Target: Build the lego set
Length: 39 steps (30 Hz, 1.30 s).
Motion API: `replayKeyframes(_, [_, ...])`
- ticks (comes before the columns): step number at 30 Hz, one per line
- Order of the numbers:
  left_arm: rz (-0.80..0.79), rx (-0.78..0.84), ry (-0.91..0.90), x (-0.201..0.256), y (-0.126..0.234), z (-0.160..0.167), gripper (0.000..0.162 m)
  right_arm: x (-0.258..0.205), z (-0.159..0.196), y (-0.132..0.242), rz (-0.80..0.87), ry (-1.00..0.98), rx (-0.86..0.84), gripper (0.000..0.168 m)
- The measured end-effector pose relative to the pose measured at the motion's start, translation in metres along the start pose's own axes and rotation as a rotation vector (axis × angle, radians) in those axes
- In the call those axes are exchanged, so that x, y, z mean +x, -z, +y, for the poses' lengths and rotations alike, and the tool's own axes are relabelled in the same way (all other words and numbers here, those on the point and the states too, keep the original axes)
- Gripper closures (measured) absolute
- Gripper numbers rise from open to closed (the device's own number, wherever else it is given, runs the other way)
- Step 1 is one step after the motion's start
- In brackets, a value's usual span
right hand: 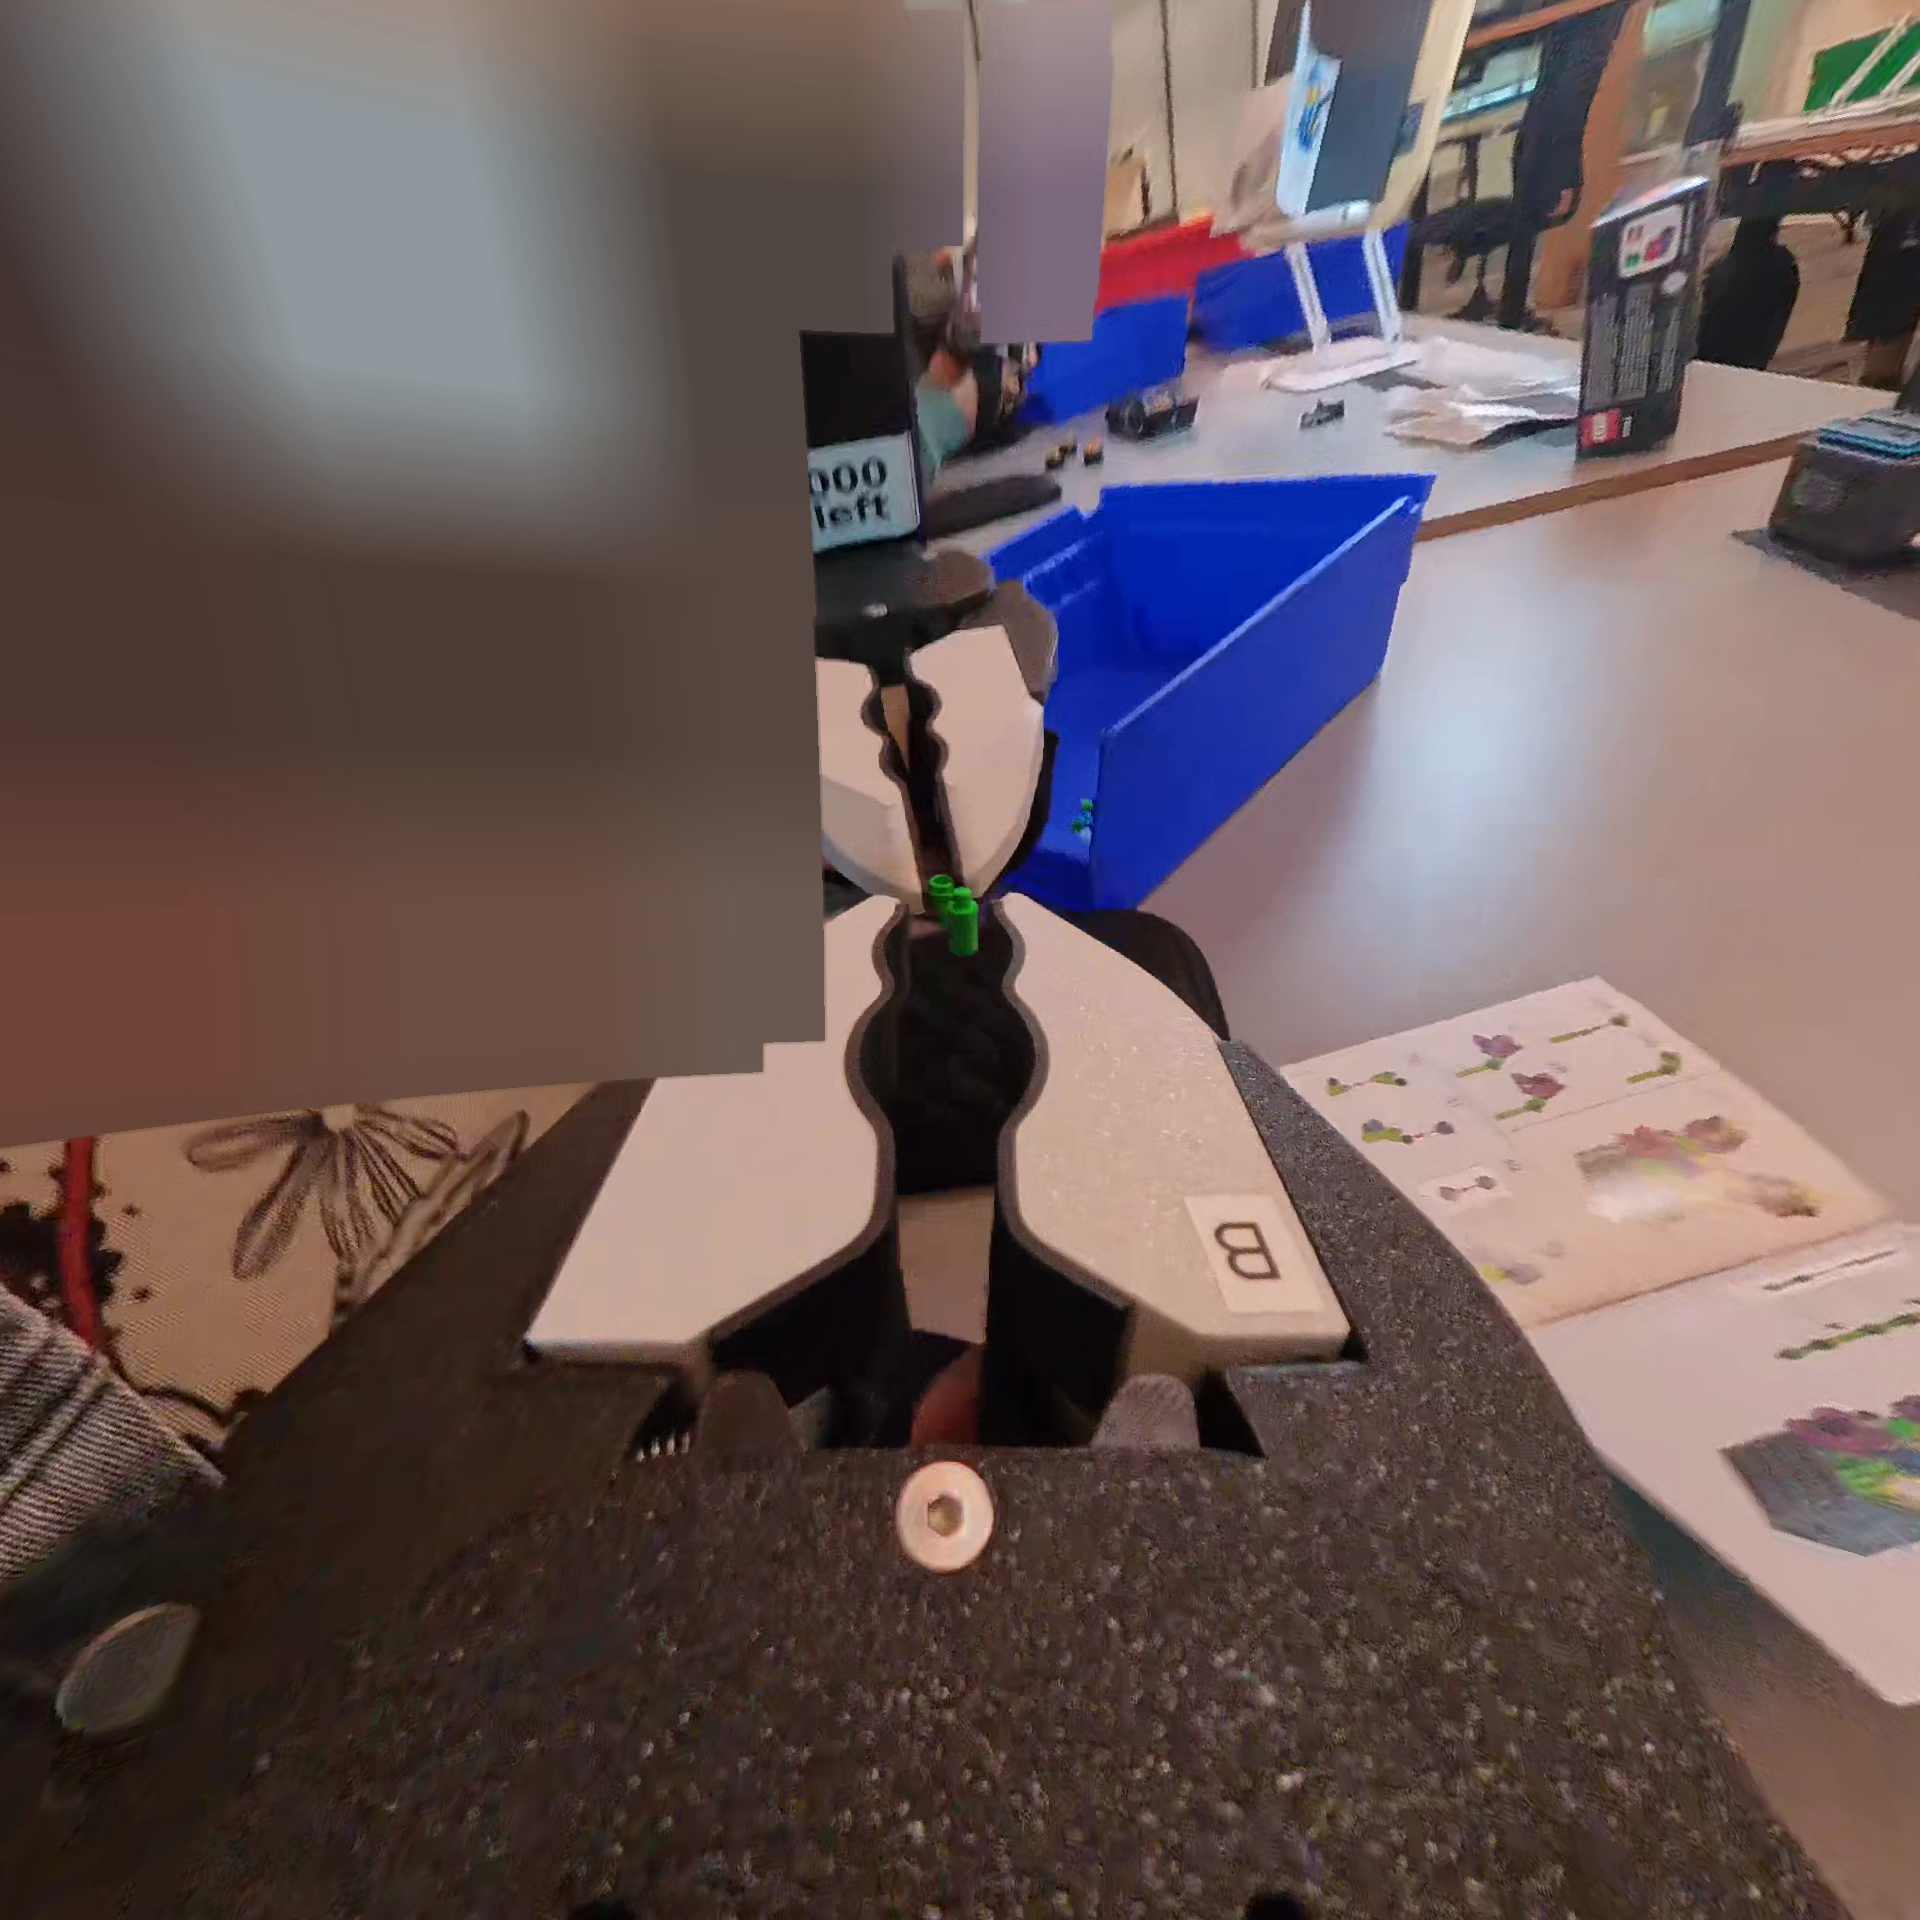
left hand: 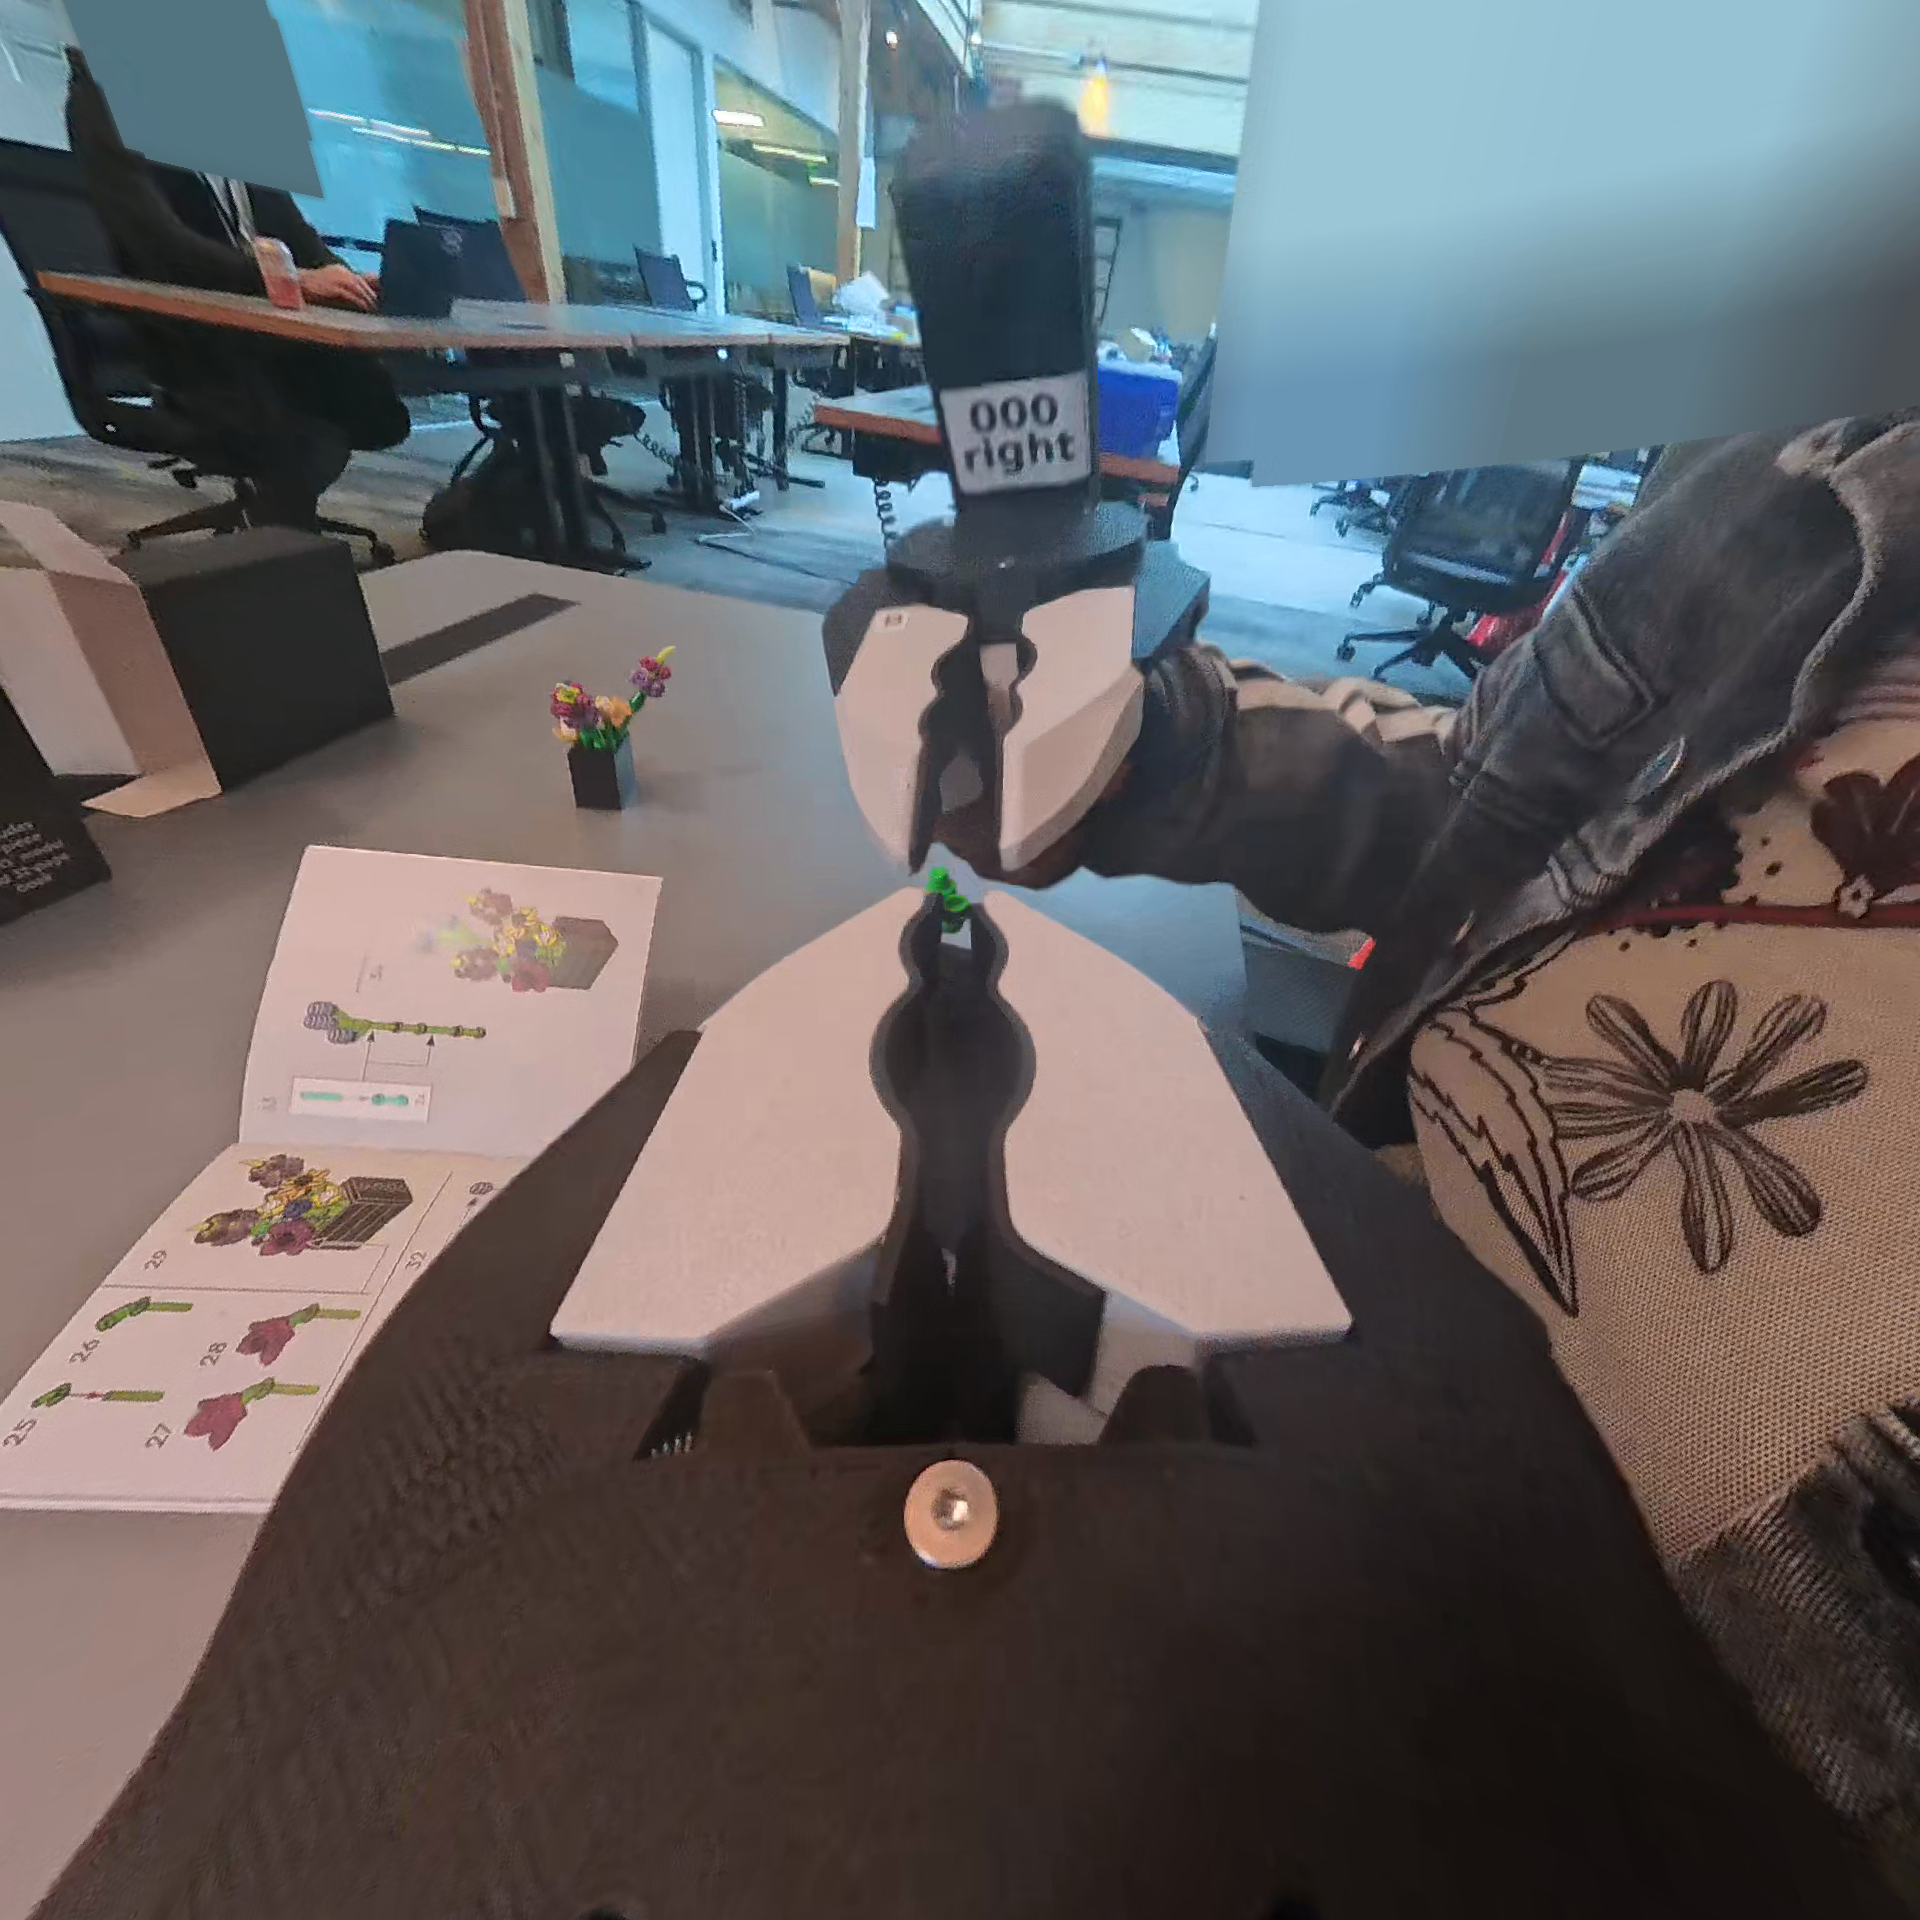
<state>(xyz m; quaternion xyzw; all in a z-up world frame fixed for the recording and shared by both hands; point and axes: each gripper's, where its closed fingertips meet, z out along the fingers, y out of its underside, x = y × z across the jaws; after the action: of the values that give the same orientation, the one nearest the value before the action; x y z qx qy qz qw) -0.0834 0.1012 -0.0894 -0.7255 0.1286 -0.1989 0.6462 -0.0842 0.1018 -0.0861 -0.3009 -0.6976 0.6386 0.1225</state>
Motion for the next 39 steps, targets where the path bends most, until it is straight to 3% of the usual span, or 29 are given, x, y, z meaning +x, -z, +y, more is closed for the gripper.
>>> replayKeyframes(3, [0.017, -0.022, -0.009, 0.002, -0.003, 0.003, 0.156, 0.003, 0.011, -0.004, 0.031, 0.103, -0.112, 0.156])
replayKeyframes(9, [0.001, -0.100, -0.023, -0.001, -0.003, 0.013, 0.156, 0.006, 0.019, -0.007, 0.042, 0.133, -0.131, 0.163])
replayKeyframes(13, [-0.215, -0.138, -0.059, -0.025, 0.022, 0.011, 0.134, 0.042, 0.064, -0.007, 0.181, 0.171, -0.312, 0.163])
replayKeyframes(16, [-0.339, -0.095, -0.111, -0.032, 0.052, -0.001, 0.133, 0.061, 0.104, -0.012, 0.255, 0.176, -0.489, 0.162])
replayKeyframes(21, [-0.482, -0.076, -0.136, -0.040, 0.086, -0.008, 0.133, 0.074, 0.129, -0.019, 0.339, 0.215, -0.623, 0.163])
replayKeyframes(25, [-0.503, -0.065, -0.146, -0.040, 0.092, -0.009, 0.134, 0.062, 0.109, -0.001, 0.355, 0.166, -0.485, 0.162])
replayKeyframes(29, [-0.499, -0.068, -0.151, -0.040, 0.090, -0.004, 0.134, 0.059, 0.100, 0.060, 0.529, 0.027, -0.277, 0.163])
replayKeyframes(33, [-0.485, -0.056, -0.119, -0.044, 0.084, -0.002, 0.134, 0.058, 0.124, 0.080, 0.665, -0.035, -0.294, 0.163])
replayKeyframes(39, [-0.475, -0.070, -0.104, -0.039, 0.083, -0.006, 0.134, 0.059, 0.141, 0.079, 0.682, -0.252, -0.360, 0.162])
